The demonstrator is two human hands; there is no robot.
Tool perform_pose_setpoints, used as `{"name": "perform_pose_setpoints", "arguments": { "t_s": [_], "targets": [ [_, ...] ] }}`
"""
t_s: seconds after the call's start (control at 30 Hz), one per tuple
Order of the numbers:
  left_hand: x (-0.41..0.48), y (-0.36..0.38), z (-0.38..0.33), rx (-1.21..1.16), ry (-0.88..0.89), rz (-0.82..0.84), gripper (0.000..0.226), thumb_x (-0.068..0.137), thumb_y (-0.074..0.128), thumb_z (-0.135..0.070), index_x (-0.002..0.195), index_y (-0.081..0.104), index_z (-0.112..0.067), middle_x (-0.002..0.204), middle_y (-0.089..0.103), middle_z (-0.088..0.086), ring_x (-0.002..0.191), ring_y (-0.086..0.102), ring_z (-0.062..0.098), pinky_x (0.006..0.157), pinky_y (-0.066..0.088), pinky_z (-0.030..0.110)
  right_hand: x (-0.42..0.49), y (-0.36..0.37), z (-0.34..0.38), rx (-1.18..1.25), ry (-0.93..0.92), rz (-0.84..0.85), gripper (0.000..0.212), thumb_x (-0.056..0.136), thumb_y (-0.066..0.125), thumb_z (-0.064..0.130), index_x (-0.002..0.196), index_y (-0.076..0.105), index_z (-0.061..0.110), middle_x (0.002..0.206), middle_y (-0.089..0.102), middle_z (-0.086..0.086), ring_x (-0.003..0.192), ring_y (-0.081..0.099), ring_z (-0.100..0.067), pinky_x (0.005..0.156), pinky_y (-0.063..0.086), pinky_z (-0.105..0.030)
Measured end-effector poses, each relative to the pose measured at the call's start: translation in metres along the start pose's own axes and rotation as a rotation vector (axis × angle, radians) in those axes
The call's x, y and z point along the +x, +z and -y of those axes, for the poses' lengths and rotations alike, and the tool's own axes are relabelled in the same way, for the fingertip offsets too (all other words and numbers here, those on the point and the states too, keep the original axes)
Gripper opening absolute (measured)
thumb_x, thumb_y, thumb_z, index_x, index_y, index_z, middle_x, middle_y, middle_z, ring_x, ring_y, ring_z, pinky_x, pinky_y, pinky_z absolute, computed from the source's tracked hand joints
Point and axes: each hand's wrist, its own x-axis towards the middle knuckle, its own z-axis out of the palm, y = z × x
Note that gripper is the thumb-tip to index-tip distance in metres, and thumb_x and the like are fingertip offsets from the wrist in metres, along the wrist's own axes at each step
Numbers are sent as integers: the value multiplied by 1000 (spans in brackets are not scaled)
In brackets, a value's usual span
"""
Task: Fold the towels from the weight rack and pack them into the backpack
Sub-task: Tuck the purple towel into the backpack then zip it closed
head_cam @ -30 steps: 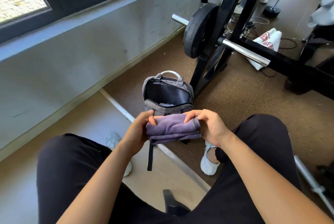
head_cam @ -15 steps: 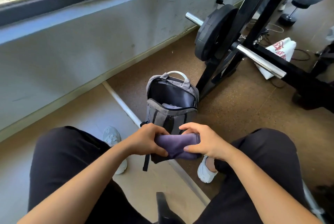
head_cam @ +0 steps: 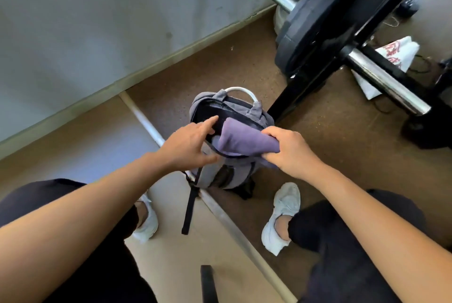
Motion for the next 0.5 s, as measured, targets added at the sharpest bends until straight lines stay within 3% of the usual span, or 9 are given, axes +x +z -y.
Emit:
{"name": "perform_pose_setpoints", "arguments": {
  "t_s": [0.1, 0.17, 0.23, 0.33, 0.5],
  "targets": [
    [19, 24, 10, 189, -96, 228, 65, 92, 48, -51, 150, 40, -23, 140, 56, 4, 129, 47, 35, 101, 44, 48, 34, -3, -9, -56, 38, -156, 22, 89, 68, 16, 111, 64, 17, 95, 68, -3, 82, 60, -24, 71, 46, -32],
    [21, 39, 5, 264, -6, 376, 44, 101, 44, -39, 143, 48, -27, 137, 53, 3, 130, 43, 35, 97, 46, 46, 58, 3, -9, -23, 46, -160, 20, 91, 68, 18, 110, 64, 16, 94, 69, -2, 82, 60, -21, 72, 47, -31],
    [23, 49, 7, 269, 75, 445, 45, 101, 37, -38, 145, 46, -34, 139, 51, 1, 131, 41, 32, 94, 45, 43, 81, 16, -8, 3, 33, -122, 20, 88, 69, 21, 107, 64, 19, 92, 69, 0, 82, 63, -22, 72, 53, -36],
    [31, 52, 22, 191, 137, 508, 64, 88, 18, -44, 146, 45, -39, 141, 53, 0, 129, 42, 30, 104, 45, 49, 111, 49, -9, -31, -12, -26, 23, 83, 69, 23, 105, 64, 19, 92, 71, -2, 87, 65, -28, 74, 54, -44],
    [40, 61, 37, 123, 190, 535, 55, 91, 33, -28, 141, 55, -37, 131, 61, -3, 127, 44, 27, 107, 44, 47, 141, 114, -35, -270, 37, 144, 19, 88, 65, 20, 101, 53, 14, 97, 66, -11, 91, 61, -38, 65, 40, -39]
  ]
}}
